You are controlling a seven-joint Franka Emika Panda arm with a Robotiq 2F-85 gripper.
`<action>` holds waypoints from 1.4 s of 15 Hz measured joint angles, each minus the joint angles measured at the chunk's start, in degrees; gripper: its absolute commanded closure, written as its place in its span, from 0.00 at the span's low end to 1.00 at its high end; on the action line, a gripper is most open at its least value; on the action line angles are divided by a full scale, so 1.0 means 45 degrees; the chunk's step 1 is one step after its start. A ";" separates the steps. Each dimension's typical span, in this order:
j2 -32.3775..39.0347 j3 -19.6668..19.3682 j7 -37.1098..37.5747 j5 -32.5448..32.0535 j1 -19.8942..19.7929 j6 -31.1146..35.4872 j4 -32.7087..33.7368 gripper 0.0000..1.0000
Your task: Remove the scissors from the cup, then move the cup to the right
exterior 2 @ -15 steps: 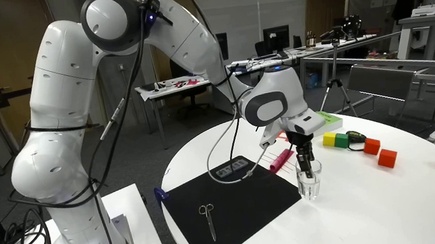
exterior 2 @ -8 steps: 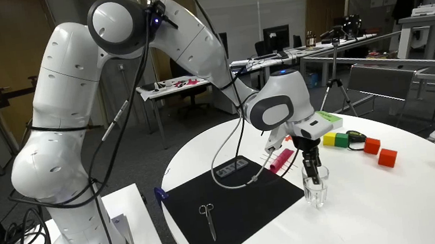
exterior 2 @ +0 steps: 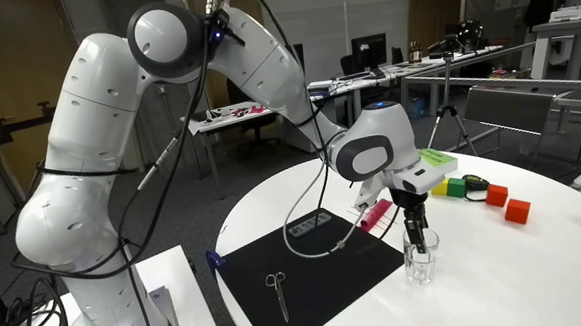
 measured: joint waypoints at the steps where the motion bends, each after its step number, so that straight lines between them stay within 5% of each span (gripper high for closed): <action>1: 0.0000 0.0000 0.0000 0.0000 0.0003 0.0002 0.0055 0.00; 10: -0.0381 0.0009 0.0008 0.0025 0.0180 -0.0279 0.0334 0.00; 16: -0.2608 0.0071 0.0009 -0.0347 0.0730 -0.3003 -0.0196 0.00; 21: -0.4887 0.0475 -0.0281 -0.2857 0.1007 -0.5244 -0.1738 0.00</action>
